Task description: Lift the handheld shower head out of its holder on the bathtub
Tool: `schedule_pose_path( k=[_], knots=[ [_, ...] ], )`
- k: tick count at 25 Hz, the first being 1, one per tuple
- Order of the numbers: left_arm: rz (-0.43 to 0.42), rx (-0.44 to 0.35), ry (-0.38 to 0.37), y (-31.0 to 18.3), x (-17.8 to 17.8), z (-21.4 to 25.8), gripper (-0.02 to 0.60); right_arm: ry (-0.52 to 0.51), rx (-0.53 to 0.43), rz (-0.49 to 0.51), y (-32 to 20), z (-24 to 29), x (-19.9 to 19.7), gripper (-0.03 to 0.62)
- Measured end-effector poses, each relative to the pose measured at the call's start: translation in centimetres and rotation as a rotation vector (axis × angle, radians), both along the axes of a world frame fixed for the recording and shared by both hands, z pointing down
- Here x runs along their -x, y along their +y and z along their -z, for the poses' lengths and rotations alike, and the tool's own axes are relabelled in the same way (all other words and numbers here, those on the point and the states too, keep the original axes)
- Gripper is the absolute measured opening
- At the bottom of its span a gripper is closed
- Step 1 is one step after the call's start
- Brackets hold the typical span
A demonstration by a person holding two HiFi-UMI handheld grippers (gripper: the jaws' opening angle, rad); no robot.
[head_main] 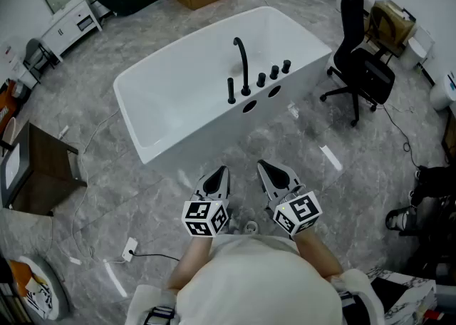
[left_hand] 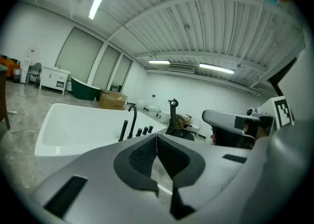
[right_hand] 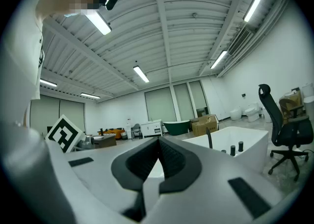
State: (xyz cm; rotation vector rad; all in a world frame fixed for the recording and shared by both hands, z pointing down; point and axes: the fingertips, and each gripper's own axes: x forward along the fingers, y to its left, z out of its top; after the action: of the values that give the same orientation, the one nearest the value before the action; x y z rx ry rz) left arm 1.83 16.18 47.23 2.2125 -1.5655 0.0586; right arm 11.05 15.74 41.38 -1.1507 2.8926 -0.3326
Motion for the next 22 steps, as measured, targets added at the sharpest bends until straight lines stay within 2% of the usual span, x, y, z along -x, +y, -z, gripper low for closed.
schedule_pose_path(
  k=[9, 13, 22],
  knots=[
    [0.009, -0.014, -0.029, 1.7, 0.9, 1.4, 0.021, -0.039, -0.021, -0.023, 0.3, 1.5, -0.9, 0.019],
    [0.025, -0.011, -0.029, 1.7, 0.9, 1.1, 0.021, -0.032, -0.034, -0.013, 0.9, 1.4, -1.0, 0.02],
    [-0.002, 0.008, -0.004, 2.3, -0.4, 0.3, 0.021, -0.032, -0.026, -0.013, 1.6, 1.3, -1.9, 0.019]
  ],
)
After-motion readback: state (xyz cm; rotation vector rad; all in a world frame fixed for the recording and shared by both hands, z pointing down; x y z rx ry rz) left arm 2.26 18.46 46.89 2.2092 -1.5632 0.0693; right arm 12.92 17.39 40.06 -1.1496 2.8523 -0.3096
